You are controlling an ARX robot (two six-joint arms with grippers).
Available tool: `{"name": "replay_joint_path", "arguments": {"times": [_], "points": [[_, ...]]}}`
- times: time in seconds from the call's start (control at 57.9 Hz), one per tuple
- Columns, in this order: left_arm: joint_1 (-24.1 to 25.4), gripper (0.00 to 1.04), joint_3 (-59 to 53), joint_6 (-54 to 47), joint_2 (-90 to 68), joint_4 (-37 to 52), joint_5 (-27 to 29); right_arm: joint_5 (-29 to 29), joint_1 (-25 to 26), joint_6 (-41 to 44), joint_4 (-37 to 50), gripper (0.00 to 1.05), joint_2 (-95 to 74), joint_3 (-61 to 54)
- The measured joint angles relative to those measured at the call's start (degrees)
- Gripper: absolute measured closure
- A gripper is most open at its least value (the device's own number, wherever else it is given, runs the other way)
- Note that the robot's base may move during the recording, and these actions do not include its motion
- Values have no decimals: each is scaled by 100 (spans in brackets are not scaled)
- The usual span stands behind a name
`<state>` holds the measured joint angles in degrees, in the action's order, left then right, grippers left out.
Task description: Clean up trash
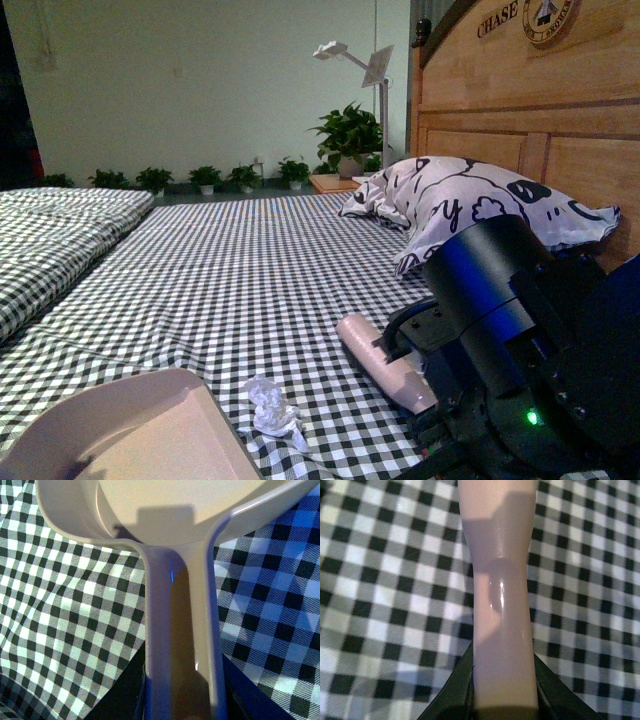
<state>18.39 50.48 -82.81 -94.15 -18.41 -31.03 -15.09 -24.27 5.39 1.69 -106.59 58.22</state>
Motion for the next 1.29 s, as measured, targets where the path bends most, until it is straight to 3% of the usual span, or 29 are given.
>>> {"name": "replay_joint_path", "arguments": {"times": [0.224, 0.363, 0.604, 0.777, 1.053, 1.295], "points": [[0, 78, 0, 0, 0, 0, 0, 726, -372, -199, -424, 85, 144, -70], [0, 78, 0, 0, 0, 0, 0, 1493, -566, -302, -822, 85, 481, -216], [0, 78, 0, -2, 0, 0, 0, 2496, -459, -474, -1172, 85, 1119, -269], [0, 78, 0, -2, 0, 0, 0, 2555, -85, -737, -1161, 85, 1290, -216], [0, 78, 0, -2, 0, 0, 0, 2039, 575, -782, -643, 85, 1287, -216], [-9, 78, 4, 321, 0, 229, 68, 1788, 1541, -756, -459, 85, 1325, -229]]}}
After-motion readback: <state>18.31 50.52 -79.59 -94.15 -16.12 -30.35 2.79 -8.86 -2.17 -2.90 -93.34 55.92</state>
